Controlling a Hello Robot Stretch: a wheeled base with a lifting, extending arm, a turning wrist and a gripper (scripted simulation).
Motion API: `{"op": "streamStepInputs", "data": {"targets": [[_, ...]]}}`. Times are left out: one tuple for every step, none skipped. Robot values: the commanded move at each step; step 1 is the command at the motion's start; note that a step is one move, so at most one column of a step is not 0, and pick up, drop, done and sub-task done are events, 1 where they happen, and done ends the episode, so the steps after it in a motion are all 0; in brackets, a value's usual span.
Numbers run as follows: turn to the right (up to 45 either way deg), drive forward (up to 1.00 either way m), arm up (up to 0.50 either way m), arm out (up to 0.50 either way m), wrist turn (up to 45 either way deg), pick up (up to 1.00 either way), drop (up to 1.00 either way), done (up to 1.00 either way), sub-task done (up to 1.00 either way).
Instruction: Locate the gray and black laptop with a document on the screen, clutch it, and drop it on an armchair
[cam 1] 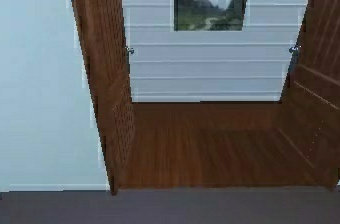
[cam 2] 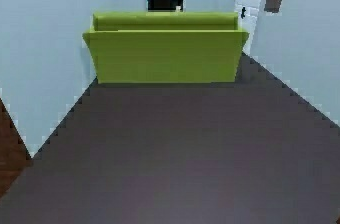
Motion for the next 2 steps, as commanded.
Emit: {"op": "streamStepInputs", "data": {"targets": [[0.0,0.50,0.00,0.00,0.0,0.00,0.00,0.00,0.00],[27.0,0.00,0.00,0.00,0.0,0.00,0.00,0.00,0.00]]}}
